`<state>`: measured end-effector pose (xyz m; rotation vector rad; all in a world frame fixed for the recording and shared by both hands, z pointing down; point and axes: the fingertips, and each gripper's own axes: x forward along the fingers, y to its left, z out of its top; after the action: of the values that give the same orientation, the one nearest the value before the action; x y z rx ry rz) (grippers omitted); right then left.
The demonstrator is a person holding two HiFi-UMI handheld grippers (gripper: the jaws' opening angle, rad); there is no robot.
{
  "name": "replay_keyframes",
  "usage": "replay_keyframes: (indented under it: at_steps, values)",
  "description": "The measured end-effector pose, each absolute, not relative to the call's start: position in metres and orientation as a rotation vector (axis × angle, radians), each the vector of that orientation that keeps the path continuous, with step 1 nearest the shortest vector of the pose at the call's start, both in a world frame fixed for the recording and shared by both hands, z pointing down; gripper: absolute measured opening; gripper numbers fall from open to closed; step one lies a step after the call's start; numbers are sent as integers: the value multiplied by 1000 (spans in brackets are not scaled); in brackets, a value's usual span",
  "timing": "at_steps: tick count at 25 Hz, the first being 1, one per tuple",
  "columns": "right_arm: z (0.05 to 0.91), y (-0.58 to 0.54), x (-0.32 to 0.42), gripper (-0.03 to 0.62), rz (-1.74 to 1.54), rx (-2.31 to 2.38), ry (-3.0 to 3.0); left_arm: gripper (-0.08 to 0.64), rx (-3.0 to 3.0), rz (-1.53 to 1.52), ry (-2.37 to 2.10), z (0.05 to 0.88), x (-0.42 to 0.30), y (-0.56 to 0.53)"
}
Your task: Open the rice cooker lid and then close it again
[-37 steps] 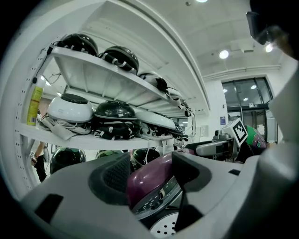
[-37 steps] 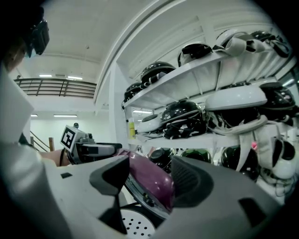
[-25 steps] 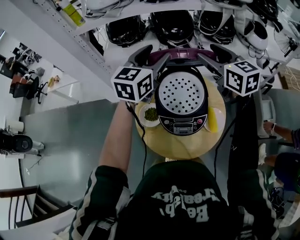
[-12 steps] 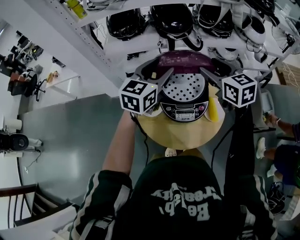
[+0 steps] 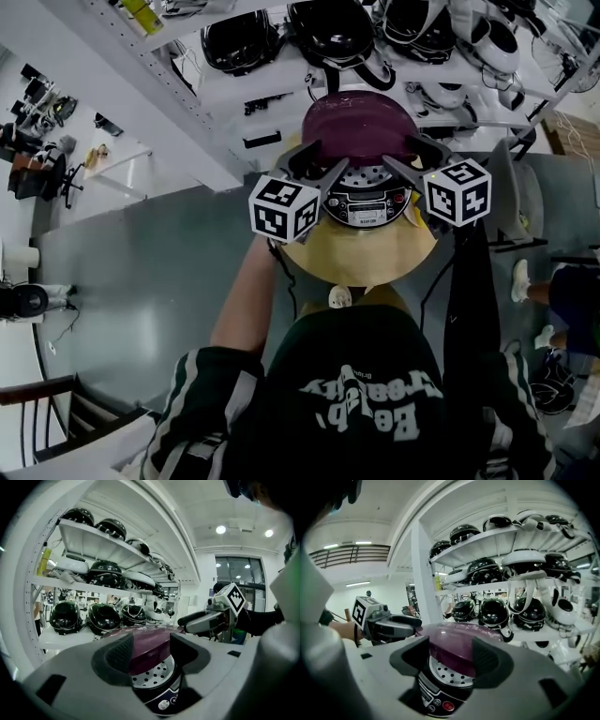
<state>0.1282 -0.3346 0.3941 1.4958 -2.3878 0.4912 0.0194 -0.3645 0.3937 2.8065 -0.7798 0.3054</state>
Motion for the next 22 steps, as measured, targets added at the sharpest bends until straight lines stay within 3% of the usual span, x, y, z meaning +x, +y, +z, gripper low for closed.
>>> replay_keyframes:
  at_steps: [22]
  values:
    - [475,-316,119,271,759,1500,-2299,219,2682,472,-677,474,26,-336]
